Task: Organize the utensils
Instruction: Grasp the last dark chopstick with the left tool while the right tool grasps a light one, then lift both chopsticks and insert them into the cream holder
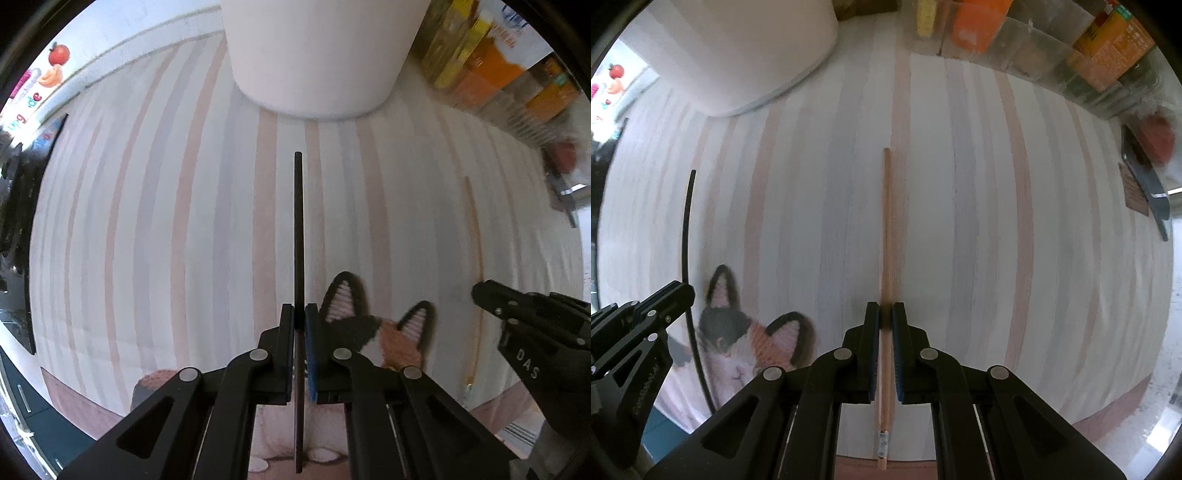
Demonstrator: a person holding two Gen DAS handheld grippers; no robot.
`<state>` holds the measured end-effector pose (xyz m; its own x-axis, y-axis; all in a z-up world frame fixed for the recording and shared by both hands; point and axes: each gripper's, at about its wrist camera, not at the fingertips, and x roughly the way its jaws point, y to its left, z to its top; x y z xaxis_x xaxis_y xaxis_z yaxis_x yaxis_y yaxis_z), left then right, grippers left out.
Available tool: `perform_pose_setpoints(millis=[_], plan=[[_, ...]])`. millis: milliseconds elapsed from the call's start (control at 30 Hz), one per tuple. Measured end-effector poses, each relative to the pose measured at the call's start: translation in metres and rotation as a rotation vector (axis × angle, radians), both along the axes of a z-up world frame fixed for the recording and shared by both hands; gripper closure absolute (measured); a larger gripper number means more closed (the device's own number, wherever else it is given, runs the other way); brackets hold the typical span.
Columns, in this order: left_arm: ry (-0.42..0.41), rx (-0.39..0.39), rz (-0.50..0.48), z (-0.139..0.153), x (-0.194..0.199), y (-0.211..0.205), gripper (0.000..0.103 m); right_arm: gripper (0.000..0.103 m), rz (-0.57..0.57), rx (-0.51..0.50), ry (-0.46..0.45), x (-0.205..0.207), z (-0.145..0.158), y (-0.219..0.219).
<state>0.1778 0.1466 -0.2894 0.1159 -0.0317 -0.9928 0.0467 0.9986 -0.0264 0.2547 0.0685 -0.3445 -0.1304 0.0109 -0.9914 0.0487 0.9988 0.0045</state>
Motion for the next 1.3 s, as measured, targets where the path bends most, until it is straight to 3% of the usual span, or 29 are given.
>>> perform_pose_setpoints(millis=[300, 600, 867, 1000, 1133, 1300], plan=[[-0.136, -0.063, 0.029, 0.064, -0.018, 0.009, 0.1, 0.096, -0.01, 0.112, -0.109, -0.014, 0.052, -0.01], [-0.388, -0.136, 0.029, 0.177, -0.009, 0.011, 0.1, 0.096, -0.039, 0.214, -0.302, 0.001, 0.143, -0.024], [-0.601, -0.231, 0.0, 0.285, 0.012, 0.017, 0.1, 0.096, -0.059, 0.303, -0.549, 0.068, 0.248, -0.028], [-0.7, -0.223, -0.013, 0.329, 0.035, 0.016, 0.1, 0.096, -0.069, 0.317, -0.664, 0.111, 0.293, -0.027], [-0.735, -0.177, -0.027, 0.344, 0.064, 0.016, 0.1, 0.096, -0.068, 0.309, -0.753, 0.149, 0.318, -0.022], [-0.659, -0.125, -0.027, 0.323, 0.109, 0.019, 0.1, 0.096, -0.088, 0.293, -0.86, 0.188, 0.324, -0.009]])
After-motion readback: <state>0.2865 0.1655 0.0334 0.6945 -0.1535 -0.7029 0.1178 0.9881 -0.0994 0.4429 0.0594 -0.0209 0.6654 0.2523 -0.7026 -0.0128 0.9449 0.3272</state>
